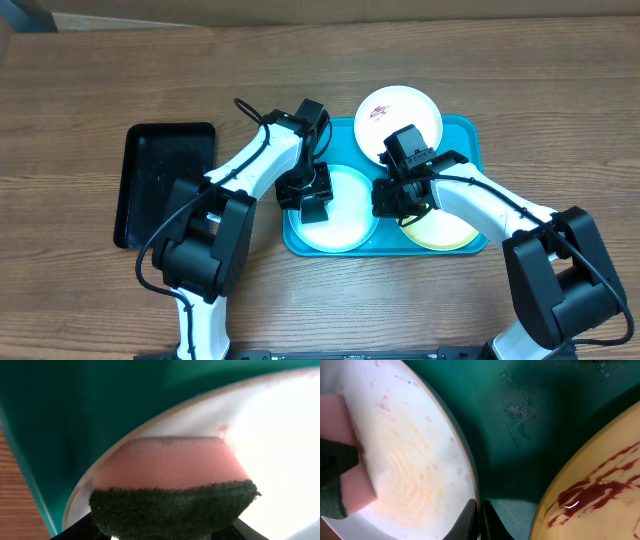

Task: Clean dirty plates on tray and stack at the side
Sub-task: 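Scrub the light-blue plate's center with the sponge in the left gripper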

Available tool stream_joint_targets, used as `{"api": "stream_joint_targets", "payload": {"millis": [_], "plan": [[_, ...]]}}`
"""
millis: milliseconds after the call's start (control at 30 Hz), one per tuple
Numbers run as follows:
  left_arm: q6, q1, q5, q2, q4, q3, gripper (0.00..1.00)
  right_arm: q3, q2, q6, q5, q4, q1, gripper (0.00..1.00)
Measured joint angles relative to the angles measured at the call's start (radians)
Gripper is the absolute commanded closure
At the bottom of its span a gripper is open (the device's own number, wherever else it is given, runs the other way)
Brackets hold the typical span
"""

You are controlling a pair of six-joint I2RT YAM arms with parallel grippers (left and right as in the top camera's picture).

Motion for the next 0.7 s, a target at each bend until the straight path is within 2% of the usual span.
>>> {"api": "stream_joint_targets", "payload": {"millis": [200, 300, 467, 633, 700], "plan": [[0.026, 0.0, 0.005, 0.018, -0.05, 0.03, 0.4, 0.0, 0.0, 0.0, 0.002, -0.001, -0.001, 0.96], [0.03, 0.0, 0.005, 0.021, -0.064, 0.045, 0.44, 0.0, 0.0, 0.0, 0.003, -0.002, -0.001, 0.96], [0.038, 0.0, 0.024, 0.021, -0.07, 0.053, 0.61, 0.0, 0.0, 0.0, 0.003, -0.002, -0.001, 0.96], [0.055, 0.0, 0.06, 0.021, -0.07, 0.054, 0.7, 0.0, 0.0, 0.0, 0.003, -0.001, -0.001, 0.96], [0.058, 0.0, 0.067, 0.021, -0.072, 0.055, 0.8, 0.0, 0.0, 0.0, 0.003, -0.002, -0.001, 0.96]]}}
